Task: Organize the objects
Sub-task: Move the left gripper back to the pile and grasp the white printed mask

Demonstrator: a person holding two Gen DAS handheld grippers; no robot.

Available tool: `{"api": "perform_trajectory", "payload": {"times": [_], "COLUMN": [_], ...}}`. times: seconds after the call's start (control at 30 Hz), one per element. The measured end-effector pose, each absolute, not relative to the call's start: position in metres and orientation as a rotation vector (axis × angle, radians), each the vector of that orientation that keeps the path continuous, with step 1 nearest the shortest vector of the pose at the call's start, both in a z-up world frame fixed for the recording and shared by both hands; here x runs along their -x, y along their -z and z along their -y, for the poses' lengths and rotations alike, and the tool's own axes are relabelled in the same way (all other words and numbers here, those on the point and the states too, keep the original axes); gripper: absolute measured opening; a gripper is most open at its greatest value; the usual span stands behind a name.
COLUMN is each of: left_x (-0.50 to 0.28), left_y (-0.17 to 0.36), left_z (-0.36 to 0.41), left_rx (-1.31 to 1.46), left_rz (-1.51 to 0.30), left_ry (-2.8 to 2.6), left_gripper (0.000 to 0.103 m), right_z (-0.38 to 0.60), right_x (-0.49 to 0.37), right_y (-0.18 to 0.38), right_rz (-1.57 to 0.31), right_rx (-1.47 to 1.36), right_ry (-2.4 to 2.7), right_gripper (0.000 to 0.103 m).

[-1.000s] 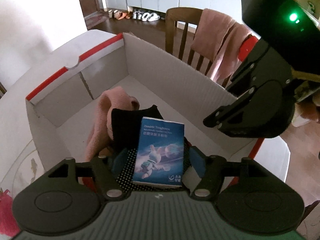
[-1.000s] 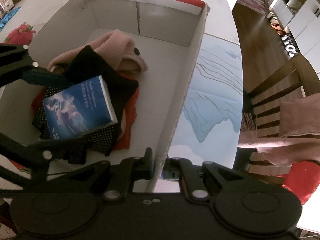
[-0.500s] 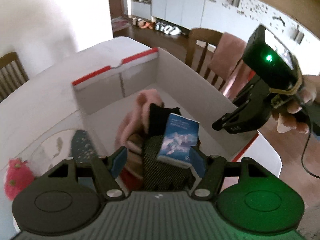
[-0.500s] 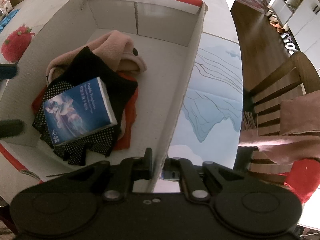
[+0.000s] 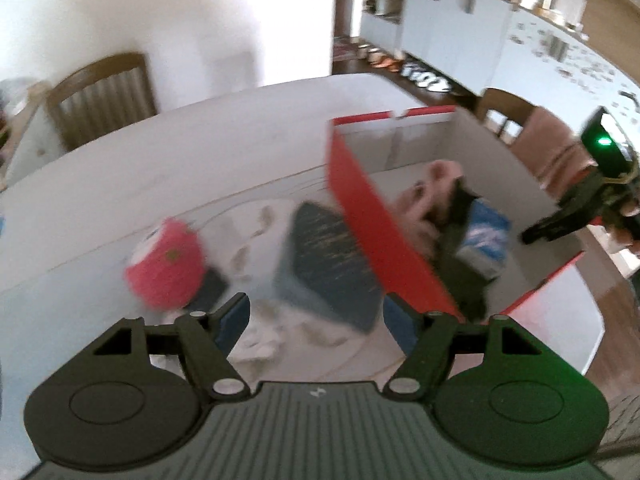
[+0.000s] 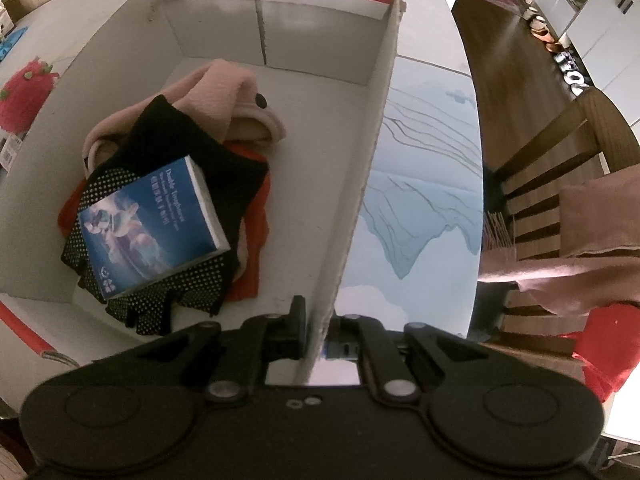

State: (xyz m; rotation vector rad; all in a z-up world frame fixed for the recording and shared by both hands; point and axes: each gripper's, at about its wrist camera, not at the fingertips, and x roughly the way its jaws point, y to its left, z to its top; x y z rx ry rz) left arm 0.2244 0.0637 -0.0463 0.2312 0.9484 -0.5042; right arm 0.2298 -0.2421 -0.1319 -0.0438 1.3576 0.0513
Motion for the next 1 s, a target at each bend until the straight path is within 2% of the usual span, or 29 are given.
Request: {"api": "perform_trajectory", "payload": {"times": [0.27,0.33,0.5,1.0], "left_x": [-0.232,-0.233,-0.243,-0.322], "left_y": [0.072,0.081,0.101,0.144], "left_z": [-0.119,-0.130,-0.157,-0.207], "left_rx": [-0.219,-0.223,-0.213,-0.070], "left_rz": [-0.998,-1.001,-1.013,-1.128], "left_ry": [0.375,0.338,0.258,0.072], "left_gripper": [0.081,0.088,0.098,0.098], "right_z": [0.242,0.241,0.240,0.236], "right_x": [-0.231,-0.231,-0.232,-0.233], "right_y": [0.134,0.136,0.138,0.141], "right_rz": [-1.369,-1.374,-1.383,-1.407], "right_rx": [0.037,0.038,0.044,0.046], "right_ry": [-0.037,-0.034,-0.026,0.005], "right_gripper": [0.006,0.006,0.006,0.007]}}
